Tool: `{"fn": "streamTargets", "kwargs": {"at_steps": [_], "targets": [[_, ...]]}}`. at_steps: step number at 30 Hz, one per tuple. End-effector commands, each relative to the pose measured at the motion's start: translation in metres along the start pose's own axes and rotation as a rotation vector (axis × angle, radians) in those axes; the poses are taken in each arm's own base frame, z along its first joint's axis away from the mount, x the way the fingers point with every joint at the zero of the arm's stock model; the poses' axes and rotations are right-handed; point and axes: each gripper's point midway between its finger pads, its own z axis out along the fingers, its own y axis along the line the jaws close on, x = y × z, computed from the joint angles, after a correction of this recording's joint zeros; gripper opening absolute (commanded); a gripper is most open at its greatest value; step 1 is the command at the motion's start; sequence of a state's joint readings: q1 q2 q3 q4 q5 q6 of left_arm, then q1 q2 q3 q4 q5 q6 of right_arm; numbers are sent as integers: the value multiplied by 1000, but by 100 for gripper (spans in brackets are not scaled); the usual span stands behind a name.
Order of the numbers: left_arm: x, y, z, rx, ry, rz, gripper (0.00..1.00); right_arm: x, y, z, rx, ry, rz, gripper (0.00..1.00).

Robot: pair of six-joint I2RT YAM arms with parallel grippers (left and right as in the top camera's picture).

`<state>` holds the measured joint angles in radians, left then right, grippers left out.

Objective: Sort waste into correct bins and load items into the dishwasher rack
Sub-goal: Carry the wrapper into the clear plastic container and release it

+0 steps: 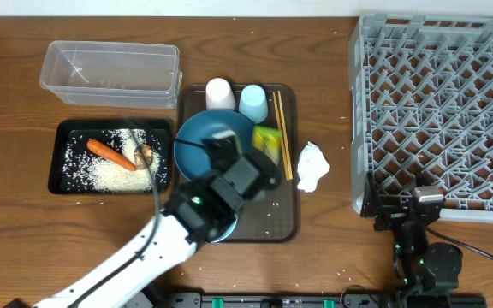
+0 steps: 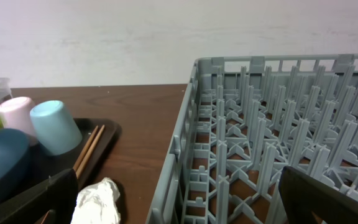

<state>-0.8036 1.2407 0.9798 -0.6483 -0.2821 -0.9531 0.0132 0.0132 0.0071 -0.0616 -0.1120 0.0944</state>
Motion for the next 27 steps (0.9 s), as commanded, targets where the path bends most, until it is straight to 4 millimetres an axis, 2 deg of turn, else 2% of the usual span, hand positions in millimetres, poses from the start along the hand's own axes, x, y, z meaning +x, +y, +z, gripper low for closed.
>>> {"fn": "streamTargets", "kwargs": {"at_steps": [1, 7, 12, 16, 20, 24, 27], "targets": [[-77, 21, -25, -69, -288, -104, 6, 1, -3, 0, 14, 4, -5, 99], [-169, 69, -33, -149, -589, -364, 6, 1, -3, 0, 14, 4, -5, 99], [-225, 106, -21, -170, -743, -527, 6, 1, -3, 0, 14, 4, -5, 99], [-250, 133, 4, -208, -808, -587, 6, 1, -3, 0, 14, 4, -5, 99], [-270, 153, 32, -252, -855, -556, 6, 1, -3, 0, 14, 4, -5, 99], [-279, 170, 51, -290, -878, -534, 10, 1, -3, 0, 14, 4, -5, 99], [-281, 181, 57, -319, -881, -522, 14, 1, -3, 0, 14, 4, -5, 99]]}}
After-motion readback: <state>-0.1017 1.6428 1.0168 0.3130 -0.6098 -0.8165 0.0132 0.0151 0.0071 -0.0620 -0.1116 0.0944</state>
